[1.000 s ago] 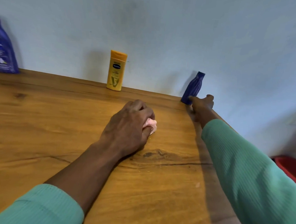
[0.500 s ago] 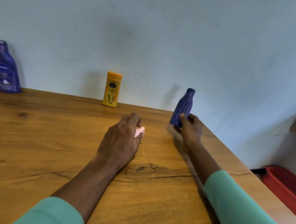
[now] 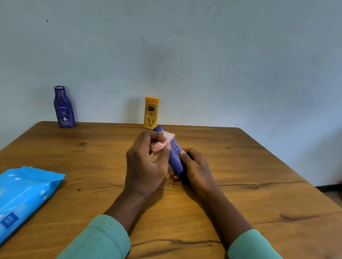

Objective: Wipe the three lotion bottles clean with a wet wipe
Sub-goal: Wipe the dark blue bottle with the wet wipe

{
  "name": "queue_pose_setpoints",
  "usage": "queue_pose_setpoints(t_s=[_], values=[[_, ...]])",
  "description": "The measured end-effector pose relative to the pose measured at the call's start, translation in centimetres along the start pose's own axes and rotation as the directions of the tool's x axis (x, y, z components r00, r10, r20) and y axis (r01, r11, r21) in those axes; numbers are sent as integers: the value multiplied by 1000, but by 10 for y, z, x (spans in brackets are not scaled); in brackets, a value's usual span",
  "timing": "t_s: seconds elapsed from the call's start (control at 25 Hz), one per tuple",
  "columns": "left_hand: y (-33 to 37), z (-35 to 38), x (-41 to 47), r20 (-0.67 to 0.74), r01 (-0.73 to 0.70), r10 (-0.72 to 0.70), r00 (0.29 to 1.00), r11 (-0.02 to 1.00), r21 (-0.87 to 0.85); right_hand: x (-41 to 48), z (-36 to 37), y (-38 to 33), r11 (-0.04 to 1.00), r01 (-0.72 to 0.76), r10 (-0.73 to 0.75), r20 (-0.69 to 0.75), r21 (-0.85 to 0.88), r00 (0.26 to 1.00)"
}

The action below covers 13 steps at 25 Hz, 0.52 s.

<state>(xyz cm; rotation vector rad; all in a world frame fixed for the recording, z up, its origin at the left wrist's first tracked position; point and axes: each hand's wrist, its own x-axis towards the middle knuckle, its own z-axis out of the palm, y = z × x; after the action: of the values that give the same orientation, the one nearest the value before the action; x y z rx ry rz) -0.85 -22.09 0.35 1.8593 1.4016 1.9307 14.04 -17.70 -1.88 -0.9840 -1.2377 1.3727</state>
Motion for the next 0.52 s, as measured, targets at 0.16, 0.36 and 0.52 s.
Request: queue_pose_setpoints(t_s=[0.16,0.36,0.52], values=[[-9,10,-12,468,-156,37,883,963,218,5,-8,2,997,-28,28,8,69,1000],[-30,9,3,404,-74,-189,895,829,554,5,-8,4,918,110,-89,73,-381,993],[-31,0,1,336,22,-272,902,805,594,4,-3,4,699,290,-260,145,-654,955]])
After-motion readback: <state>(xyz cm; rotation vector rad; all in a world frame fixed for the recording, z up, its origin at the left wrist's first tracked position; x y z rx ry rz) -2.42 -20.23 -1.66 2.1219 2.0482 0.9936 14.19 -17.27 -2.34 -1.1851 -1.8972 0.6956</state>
